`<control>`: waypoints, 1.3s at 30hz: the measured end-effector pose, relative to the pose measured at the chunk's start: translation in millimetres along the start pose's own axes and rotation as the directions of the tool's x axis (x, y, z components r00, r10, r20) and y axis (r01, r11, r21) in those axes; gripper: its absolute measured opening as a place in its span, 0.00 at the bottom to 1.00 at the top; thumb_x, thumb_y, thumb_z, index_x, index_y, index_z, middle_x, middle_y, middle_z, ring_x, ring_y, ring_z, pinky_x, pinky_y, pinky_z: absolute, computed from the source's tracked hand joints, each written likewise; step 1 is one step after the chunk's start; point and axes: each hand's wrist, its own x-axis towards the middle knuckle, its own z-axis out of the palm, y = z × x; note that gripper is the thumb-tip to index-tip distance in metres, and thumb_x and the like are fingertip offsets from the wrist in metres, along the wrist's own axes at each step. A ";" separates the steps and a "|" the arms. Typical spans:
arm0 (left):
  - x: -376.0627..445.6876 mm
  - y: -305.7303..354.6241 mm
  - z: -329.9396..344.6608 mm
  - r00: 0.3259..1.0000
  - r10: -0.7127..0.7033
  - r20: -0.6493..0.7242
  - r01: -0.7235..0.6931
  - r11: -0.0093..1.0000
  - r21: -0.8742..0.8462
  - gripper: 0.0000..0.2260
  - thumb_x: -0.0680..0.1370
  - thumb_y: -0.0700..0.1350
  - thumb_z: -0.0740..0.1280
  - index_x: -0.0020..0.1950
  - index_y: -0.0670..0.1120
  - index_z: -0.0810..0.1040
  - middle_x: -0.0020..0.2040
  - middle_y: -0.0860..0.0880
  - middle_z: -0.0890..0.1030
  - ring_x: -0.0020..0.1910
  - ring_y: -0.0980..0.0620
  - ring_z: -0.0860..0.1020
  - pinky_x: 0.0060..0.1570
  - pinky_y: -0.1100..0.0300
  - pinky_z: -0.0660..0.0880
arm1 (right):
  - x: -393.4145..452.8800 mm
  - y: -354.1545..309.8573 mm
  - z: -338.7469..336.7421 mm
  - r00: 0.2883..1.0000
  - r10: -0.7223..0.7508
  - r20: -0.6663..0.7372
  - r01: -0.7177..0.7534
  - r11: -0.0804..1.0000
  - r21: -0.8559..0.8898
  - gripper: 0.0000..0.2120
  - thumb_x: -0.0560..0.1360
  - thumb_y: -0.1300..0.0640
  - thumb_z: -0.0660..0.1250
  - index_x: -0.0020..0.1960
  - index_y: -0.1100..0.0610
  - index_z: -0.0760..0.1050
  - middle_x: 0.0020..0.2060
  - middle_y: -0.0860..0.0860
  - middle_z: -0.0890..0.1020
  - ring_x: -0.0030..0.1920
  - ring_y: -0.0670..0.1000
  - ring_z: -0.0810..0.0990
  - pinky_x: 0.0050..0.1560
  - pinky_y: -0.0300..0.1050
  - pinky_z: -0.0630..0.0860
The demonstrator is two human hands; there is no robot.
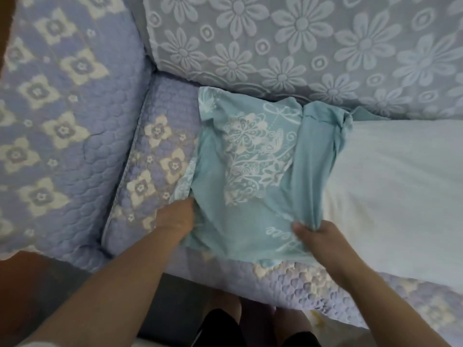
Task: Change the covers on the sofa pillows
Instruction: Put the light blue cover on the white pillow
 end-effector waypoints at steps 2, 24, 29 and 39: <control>-20.8 -17.0 6.6 0.999 -0.021 0.034 0.025 0.991 -0.128 0.05 0.81 0.47 0.58 0.53 0.51 0.73 0.55 0.46 0.80 0.52 0.45 0.79 0.49 0.55 0.74 | -0.7 0.3 -12.4 1.000 -0.008 0.016 0.006 0.998 0.067 0.11 0.78 0.51 0.70 0.52 0.58 0.83 0.44 0.51 0.88 0.47 0.53 0.86 0.50 0.47 0.80; -2.4 -6.1 -8.3 0.895 -0.233 -0.380 -0.010 0.842 -0.539 0.20 0.81 0.57 0.62 0.60 0.42 0.80 0.58 0.38 0.78 0.61 0.38 0.76 0.59 0.47 0.72 | -7.3 9.1 31.6 0.985 0.030 0.168 -0.118 0.833 0.540 0.12 0.81 0.62 0.62 0.62 0.62 0.78 0.56 0.59 0.85 0.56 0.60 0.84 0.65 0.63 0.74; -31.0 57.4 -14.7 0.941 0.077 0.329 0.333 -0.038 -0.942 0.17 0.82 0.56 0.64 0.55 0.44 0.83 0.50 0.43 0.86 0.50 0.45 0.83 0.53 0.51 0.80 | -13.7 -2.0 39.1 0.975 -0.010 0.224 -0.127 0.797 0.590 0.15 0.81 0.58 0.63 0.64 0.63 0.77 0.57 0.59 0.84 0.60 0.59 0.82 0.68 0.64 0.73; -37.1 43.4 -15.2 0.995 -0.096 -0.006 0.017 0.242 -0.970 0.14 0.79 0.47 0.71 0.35 0.50 0.72 0.37 0.47 0.75 0.41 0.49 0.75 0.45 0.54 0.73 | -6.0 -4.0 40.5 0.963 -0.054 0.264 -0.077 0.883 0.462 0.14 0.73 0.54 0.76 0.57 0.58 0.84 0.57 0.62 0.84 0.60 0.77 0.75 0.59 0.77 0.67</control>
